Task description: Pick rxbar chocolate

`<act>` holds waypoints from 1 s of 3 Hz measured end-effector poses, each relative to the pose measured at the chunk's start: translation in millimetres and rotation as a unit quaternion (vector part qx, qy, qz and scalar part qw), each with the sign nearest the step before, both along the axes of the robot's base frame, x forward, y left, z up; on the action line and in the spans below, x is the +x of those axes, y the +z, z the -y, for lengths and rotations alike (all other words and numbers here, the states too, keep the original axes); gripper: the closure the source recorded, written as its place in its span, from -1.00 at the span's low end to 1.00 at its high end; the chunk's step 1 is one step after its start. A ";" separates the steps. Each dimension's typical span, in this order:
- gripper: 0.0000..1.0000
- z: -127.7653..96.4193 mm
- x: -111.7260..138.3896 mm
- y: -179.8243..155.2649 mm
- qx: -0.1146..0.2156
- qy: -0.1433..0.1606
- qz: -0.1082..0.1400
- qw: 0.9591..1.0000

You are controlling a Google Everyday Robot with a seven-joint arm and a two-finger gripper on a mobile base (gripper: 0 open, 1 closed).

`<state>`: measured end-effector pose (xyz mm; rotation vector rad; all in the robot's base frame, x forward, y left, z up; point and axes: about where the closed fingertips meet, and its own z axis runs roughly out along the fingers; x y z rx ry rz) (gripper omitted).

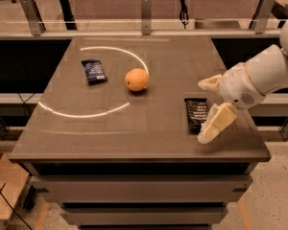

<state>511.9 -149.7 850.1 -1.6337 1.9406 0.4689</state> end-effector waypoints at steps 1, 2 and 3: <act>-1.00 6.5 10.0 -23.0 0.009 -0.021 -0.013 1.000; -0.65 11.8 16.1 -36.5 0.016 -0.033 -0.026 0.999; -0.20 11.5 18.9 -34.5 0.018 -0.031 -0.026 0.999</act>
Offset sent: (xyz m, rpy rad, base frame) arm 0.0236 -0.0222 -0.0514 0.0471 0.0809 -0.0990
